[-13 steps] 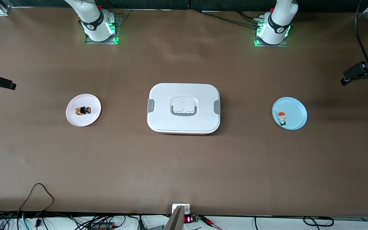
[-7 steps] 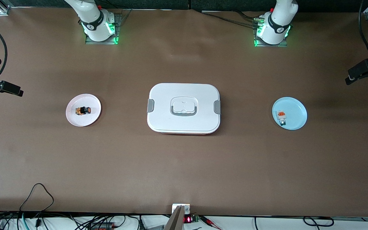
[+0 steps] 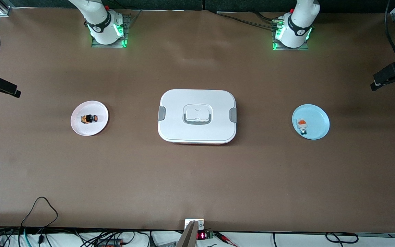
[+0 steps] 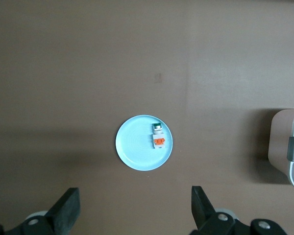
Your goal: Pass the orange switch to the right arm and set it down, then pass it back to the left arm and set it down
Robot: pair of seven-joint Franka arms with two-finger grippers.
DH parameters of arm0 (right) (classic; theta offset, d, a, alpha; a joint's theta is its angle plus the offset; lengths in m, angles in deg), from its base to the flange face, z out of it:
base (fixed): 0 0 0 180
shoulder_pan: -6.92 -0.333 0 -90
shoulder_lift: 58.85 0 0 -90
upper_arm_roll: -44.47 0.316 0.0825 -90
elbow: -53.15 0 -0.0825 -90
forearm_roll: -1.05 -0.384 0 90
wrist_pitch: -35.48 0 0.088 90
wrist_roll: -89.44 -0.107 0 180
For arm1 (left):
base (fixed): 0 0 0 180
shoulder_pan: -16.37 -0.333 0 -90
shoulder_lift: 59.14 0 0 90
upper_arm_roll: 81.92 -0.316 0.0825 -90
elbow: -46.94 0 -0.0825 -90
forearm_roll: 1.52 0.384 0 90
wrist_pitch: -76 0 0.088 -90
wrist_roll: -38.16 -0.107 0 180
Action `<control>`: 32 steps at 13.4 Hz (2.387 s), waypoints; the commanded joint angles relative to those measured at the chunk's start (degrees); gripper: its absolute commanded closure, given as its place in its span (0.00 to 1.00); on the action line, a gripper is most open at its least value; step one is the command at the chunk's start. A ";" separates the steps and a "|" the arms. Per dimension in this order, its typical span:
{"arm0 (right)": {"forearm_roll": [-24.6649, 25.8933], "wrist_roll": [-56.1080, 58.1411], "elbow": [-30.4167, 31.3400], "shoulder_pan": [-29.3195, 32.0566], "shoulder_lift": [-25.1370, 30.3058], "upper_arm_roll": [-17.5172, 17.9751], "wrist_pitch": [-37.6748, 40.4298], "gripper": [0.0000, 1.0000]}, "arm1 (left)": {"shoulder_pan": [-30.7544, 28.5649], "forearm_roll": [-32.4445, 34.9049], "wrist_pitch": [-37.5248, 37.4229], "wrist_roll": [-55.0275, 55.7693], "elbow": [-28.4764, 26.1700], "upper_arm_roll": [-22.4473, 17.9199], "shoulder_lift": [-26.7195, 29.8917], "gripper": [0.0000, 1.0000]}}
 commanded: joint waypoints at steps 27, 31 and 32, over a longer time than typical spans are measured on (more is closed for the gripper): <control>-1.37 1.27 -1.26 -0.84 0.83 -0.51 0.69 0.00 | 0.00 -0.83 -1.49 0.50 1.59 0.30 0.04 0.00; -1.63 1.10 -1.17 -1.02 0.31 -0.42 0.60 0.00 | -0.08 -0.83 -1.31 0.33 1.59 0.30 0.04 0.00; -2.59 1.18 -1.17 -0.93 -0.56 -0.42 0.60 0.00 | 0.00 -0.92 -1.31 0.41 1.59 0.30 0.04 0.00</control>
